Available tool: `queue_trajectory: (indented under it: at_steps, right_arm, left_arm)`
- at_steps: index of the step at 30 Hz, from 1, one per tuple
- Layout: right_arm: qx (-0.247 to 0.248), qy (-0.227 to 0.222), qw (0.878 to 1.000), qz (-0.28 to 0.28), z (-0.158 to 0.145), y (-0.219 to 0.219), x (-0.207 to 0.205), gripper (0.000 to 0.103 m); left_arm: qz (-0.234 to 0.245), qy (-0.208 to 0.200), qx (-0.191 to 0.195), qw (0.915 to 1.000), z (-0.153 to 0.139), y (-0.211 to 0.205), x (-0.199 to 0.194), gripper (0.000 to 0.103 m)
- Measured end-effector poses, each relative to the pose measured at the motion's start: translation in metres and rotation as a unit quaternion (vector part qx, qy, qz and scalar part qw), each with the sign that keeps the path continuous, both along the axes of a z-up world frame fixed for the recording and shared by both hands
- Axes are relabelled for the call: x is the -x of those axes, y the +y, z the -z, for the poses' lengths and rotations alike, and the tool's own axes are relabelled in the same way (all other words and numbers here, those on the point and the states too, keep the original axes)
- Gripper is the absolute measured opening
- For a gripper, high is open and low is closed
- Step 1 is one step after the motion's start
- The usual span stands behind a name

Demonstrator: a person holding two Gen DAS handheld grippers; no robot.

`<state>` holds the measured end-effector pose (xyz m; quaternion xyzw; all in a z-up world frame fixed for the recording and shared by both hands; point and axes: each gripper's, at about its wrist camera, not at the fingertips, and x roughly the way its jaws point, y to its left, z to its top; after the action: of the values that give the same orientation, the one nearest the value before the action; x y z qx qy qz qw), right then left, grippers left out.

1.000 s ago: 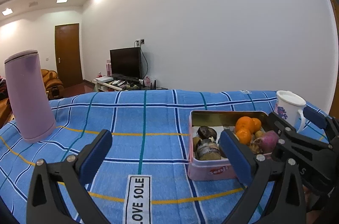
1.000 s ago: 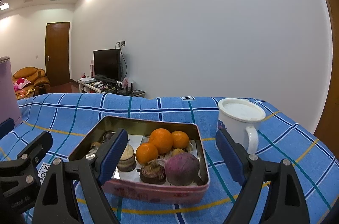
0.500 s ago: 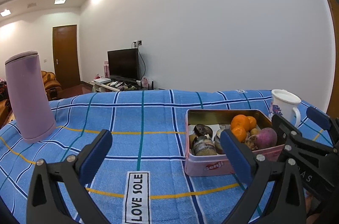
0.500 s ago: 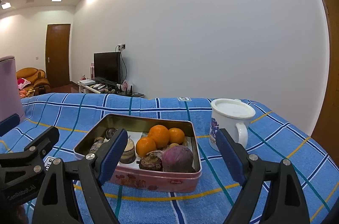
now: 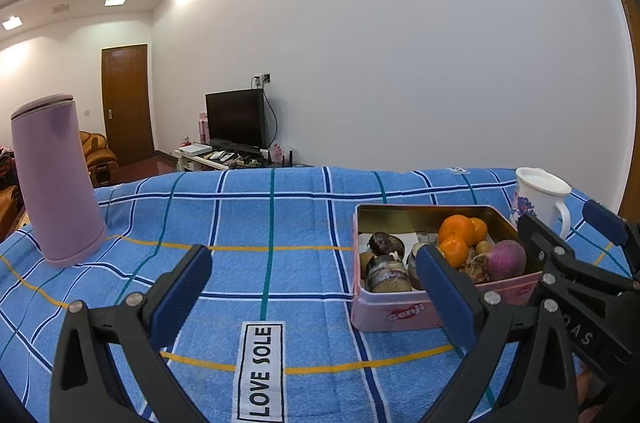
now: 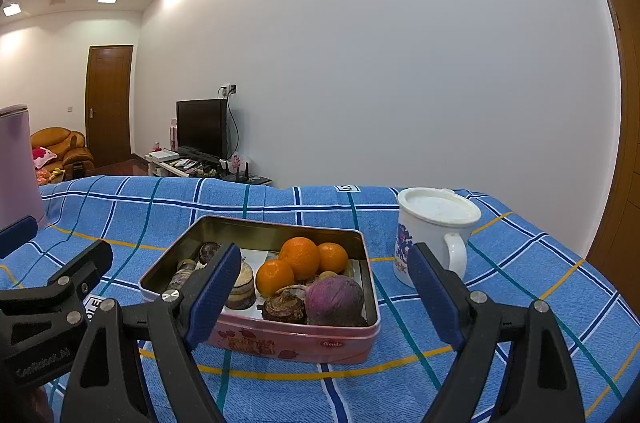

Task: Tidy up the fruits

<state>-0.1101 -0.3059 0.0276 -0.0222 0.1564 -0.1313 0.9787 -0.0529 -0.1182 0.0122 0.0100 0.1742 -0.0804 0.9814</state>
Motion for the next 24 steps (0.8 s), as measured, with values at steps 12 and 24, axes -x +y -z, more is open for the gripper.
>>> queue_trajectory:
  at_steps: [12, 24]
  right_arm:
    - [0.000, 0.000, 1.000, 0.000, 0.0000, 0.0002, -0.0003, 0.086]
    - [0.000, 0.000, 1.000, 0.000, -0.0002, 0.0002, -0.0001, 0.086]
  left_arm:
    - [-0.002, 0.004, -0.002, 1.0000, 0.0005, 0.0000, -0.0002, 0.103]
    - [-0.005, 0.004, -0.002, 1.0000, 0.0005, 0.0012, 0.0000, 0.103]
